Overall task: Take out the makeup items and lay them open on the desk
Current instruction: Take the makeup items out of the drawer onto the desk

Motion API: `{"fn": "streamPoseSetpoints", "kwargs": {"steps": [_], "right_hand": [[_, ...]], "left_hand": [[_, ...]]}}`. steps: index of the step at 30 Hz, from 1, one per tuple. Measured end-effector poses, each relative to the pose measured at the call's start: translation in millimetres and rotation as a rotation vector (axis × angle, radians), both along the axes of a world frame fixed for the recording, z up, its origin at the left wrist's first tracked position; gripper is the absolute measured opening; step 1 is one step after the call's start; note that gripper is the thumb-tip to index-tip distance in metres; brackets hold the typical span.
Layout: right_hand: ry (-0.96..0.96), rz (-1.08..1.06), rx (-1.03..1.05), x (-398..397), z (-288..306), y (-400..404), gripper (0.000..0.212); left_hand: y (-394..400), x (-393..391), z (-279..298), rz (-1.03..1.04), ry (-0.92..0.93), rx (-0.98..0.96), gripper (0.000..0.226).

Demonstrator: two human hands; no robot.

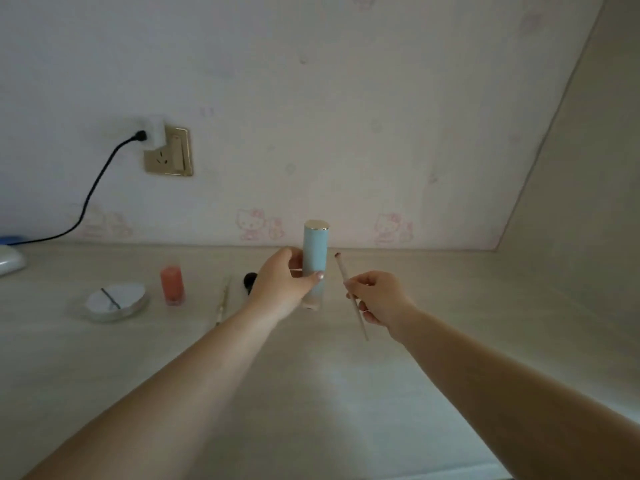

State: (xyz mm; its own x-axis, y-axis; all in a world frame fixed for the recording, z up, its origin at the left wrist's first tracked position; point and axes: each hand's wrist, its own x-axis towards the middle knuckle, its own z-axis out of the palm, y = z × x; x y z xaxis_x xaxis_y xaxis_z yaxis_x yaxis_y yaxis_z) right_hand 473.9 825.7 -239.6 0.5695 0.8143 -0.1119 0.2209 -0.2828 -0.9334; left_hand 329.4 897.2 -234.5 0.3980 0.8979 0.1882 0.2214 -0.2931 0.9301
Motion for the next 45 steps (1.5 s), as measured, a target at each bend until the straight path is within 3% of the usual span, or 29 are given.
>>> {"fn": "streamPoseSetpoints", "kwargs": {"steps": [6, 24, 27, 30, 32, 35, 39, 45], "right_hand": [[-0.063, 0.011, -0.059, -2.7, -12.2, 36.5, 0.020], [-0.488, 0.100, -0.281, 0.8, -36.2, 81.9, 0.023], [-0.470, 0.108, -0.265, 3.3, -37.9, 81.4, 0.019], [-0.504, 0.088, -0.247, 7.4, -36.9, 74.7, 0.025], [-0.500, 0.072, -0.219, 10.3, -32.8, 62.0, 0.029], [-0.445, 0.091, -0.140, 13.8, -25.4, 30.5, 0.019], [-0.344, 0.151, -0.017, 11.0, -6.7, -39.8, 0.010], [-0.488, 0.227, -0.117, 9.1, -5.8, -189.1, 0.011]], "left_hand": [[29.6, -0.5, -17.1, 0.040, 0.047, 0.026, 0.028], [61.0, -1.5, -34.0, 0.031, 0.097, 0.080, 0.034], [60.3, -1.4, -34.1, 0.039, 0.117, 0.083, 0.044], [55.3, -5.0, -32.8, 0.071, 0.077, 0.082, 0.076], [45.0, -10.2, -28.7, 0.124, 0.003, 0.115, 0.088], [12.3, -19.2, -22.6, 0.124, -0.051, 0.230, 0.084], [-51.6, -25.7, -19.7, -0.068, -0.065, 0.319, 0.076], [-169.6, -24.4, -20.4, -0.391, 0.112, 0.264, 0.078]]}}
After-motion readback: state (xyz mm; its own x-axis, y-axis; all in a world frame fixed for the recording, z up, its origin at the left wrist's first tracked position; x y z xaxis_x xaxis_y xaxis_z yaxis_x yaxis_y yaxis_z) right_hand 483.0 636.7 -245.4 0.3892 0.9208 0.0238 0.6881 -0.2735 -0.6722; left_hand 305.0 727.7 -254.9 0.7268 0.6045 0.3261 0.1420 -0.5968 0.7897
